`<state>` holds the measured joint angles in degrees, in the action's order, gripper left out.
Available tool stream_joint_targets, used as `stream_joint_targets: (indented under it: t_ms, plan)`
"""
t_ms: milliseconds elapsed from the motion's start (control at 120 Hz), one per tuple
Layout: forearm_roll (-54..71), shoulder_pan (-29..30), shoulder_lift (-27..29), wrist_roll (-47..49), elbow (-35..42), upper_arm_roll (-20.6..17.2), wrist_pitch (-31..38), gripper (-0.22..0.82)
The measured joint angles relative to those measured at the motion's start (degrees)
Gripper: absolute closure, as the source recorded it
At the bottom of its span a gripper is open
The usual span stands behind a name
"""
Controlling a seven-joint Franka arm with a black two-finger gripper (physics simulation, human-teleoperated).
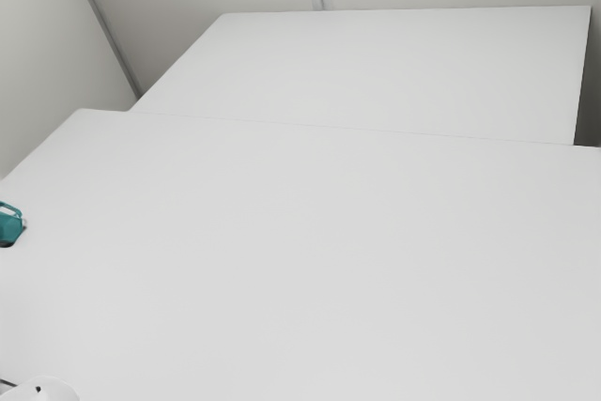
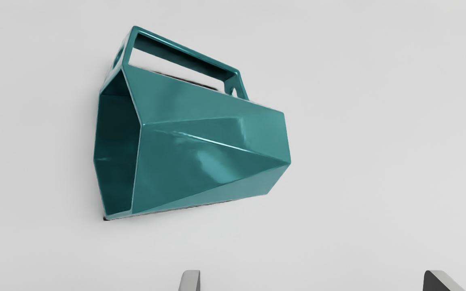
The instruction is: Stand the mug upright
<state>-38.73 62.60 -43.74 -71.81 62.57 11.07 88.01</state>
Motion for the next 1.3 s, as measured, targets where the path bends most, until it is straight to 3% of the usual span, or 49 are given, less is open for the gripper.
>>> stream_joint_targets:
  t_ms: [175,825,1300]
  plan:
    - [-6.7,0.1,-4.7,-3.4,-3.9,0.0,0.6,0.00]
    - [-19.7,1.8,-11.1,-10.0,-6.3,-1.6,8.4,0.00]
    - [-21.9,1.6,-11.7,-11.7,-2.4,-2.1,10.6,0.00]
